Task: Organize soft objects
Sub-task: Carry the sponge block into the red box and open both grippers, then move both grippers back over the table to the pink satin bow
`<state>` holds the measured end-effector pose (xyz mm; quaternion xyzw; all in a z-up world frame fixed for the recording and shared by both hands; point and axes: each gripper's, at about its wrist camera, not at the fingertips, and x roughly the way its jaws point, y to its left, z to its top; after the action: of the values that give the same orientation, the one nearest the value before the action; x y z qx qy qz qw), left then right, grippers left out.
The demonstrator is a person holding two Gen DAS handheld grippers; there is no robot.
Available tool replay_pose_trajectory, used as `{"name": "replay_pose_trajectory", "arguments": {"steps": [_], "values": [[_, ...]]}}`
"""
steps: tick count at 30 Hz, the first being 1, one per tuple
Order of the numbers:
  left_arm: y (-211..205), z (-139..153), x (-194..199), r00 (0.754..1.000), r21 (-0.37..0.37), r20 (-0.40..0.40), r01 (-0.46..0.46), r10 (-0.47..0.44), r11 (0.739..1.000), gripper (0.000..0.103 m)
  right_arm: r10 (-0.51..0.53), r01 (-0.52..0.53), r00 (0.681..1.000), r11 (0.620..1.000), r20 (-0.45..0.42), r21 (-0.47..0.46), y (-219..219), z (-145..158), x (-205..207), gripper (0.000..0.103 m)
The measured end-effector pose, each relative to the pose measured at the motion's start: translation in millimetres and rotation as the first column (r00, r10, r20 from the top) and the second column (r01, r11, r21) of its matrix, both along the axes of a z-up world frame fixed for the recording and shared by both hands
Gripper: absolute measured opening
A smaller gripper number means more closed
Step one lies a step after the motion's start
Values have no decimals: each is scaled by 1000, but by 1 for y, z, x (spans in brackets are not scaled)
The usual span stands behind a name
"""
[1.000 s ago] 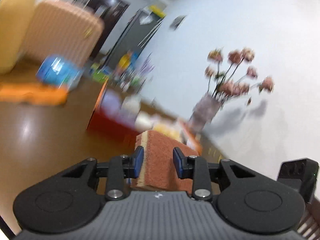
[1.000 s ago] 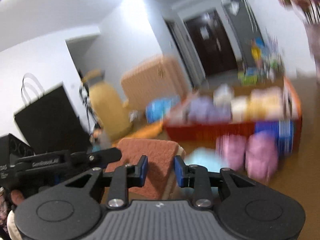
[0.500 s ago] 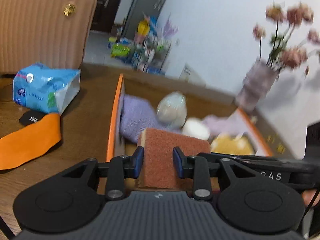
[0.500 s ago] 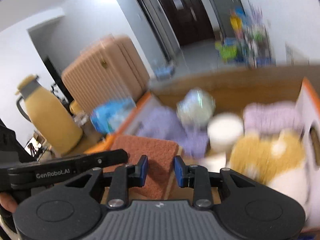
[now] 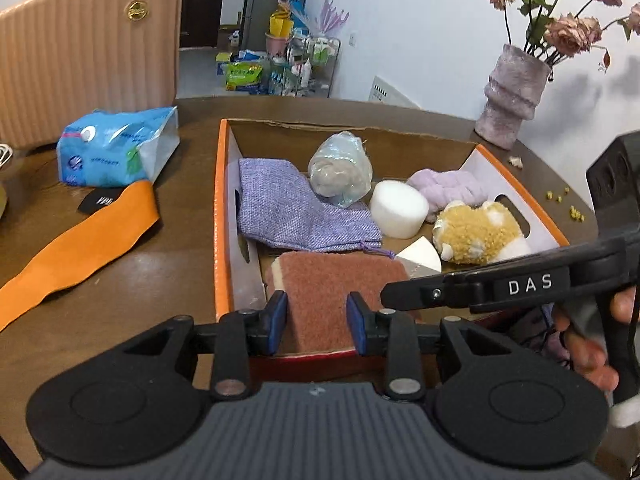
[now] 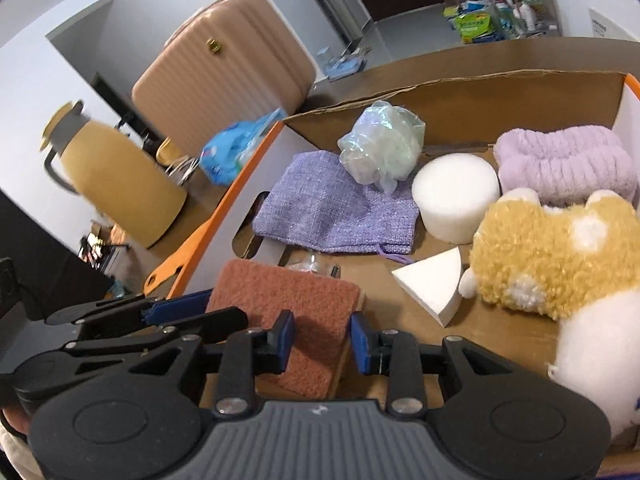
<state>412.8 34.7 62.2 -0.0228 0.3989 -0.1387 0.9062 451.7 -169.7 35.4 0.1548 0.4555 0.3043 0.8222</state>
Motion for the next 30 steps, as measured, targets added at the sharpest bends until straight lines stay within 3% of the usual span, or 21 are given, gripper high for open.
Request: {"name": "replay_pose_trajectory", "arguments": {"steps": [3, 6, 9, 13, 17, 19, 24, 27, 30], "values": [[10, 10, 3, 997, -23, -63, -35, 33, 999, 47, 39, -39, 999, 999, -15, -4, 6, 4, 8, 33], [13, 27, -2, 997, 16, -36, -67, 67, 998, 48, 32, -32, 999, 999, 13, -22, 13, 9, 14, 50], [16, 49, -20, 997, 23, -3, -76, 76, 997, 49, 3, -3, 999, 1000, 51, -13, 4, 27, 2, 51], [13, 81, -58, 996, 45, 57, -66, 63, 997, 51, -10, 22, 987, 997, 161, -73, -15, 74, -47, 57], [9, 105, -111, 987, 37, 156, -36, 30, 999, 65, -36, 90, 952, 983, 305, -163, -52, 119, -110, 66], [4, 108, -136, 980, 44, 197, -14, 5, 999, 69, -51, 132, 928, 971, 369, -199, -71, 131, -144, 74], [-8, 111, -166, 968, 41, 252, 14, -24, 999, 74, -77, 210, 886, 946, 457, -247, -104, 138, -195, 77], [-16, 107, -173, 959, 46, 282, -3, -10, 999, 75, -106, 236, 869, 947, 483, -217, -117, 133, -209, 77], [-17, 87, -196, 939, 23, 344, -21, 12, 999, 81, -141, 257, 831, 955, 538, -147, -125, 119, -233, 78]]}}
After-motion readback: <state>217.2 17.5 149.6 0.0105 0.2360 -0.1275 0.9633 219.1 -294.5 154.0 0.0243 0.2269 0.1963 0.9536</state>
